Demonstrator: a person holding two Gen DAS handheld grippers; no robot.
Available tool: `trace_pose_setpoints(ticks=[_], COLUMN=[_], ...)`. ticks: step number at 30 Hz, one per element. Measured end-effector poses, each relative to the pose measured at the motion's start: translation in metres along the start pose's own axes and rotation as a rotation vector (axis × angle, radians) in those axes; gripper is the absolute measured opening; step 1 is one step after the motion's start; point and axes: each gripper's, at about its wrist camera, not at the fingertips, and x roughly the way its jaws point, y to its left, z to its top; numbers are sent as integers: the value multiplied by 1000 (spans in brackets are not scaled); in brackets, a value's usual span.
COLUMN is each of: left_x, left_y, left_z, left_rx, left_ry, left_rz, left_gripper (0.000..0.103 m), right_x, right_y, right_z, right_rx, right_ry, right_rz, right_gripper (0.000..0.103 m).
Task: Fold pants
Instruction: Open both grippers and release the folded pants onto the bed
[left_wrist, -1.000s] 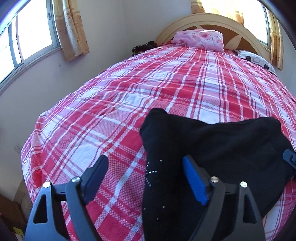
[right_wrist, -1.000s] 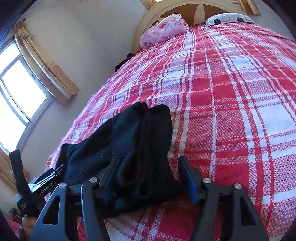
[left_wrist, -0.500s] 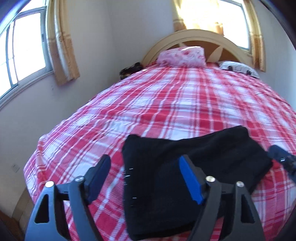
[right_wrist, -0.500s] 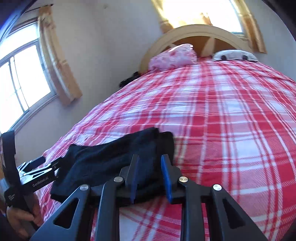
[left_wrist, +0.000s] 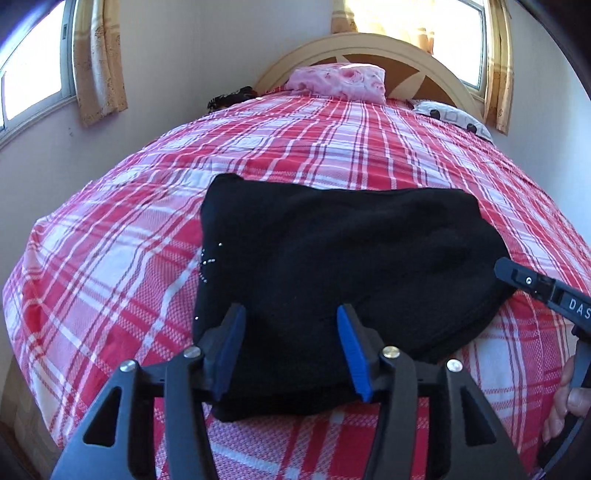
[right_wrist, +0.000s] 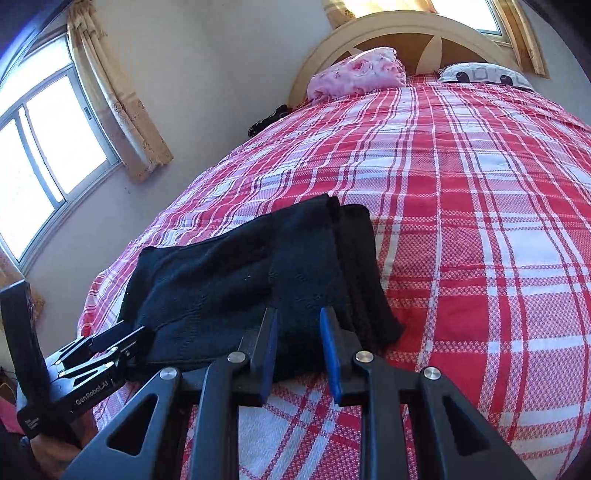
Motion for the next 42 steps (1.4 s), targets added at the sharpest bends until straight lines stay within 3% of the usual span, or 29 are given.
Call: trace_pose_setpoints(ticks=[7,11,13,14,15,18,20,27,29,31,36,42], left_x=[-3,-14,-21,-22,-22,-26,-31,-27,-25,-22,-20,-27], left_y=[5,12,12,12,14,25,35,33,29,26,16,1], left_z=[-6,-15,-19,-21,-22,-26,-29,-25,-24,-25,-27,-25], left_rx=[-18,-1,17,20,15,-54,-109,-103,-86,-75,-31,41], left_ry=[-16,-11,-22,-22,-11,10,3,40,50,73,102,97], left_rz=[-22,-56,-42,-26,0,-74,-95,13,37,55,91,139], left_gripper=[59,62,71,91,99,98,98,98,98,98,98,98], right_x=[4,5,6,6,7,9,9,-2,-4,4,-15,-34], right_y=[18,21,21,23,25,34,39,35,32,26,24,22], right_z=[-7,-8,-8,-9,-9,-12,-14,-20,-26,-33,-40,-39], right_rx=[-119,-144,-152,-161,-171,-222,-246,-204,-170,-127,-61,13], right_ry=[-37,-43,-43,-43,-43,-40,-43,-49,-14,80,97,118], right_rz=[-83,-72,-59,-58,-57,-57,-72,-61,-77,-143,-112,-175], right_gripper=[26,39,45,49,56,68,70,71,77,80,80,80])
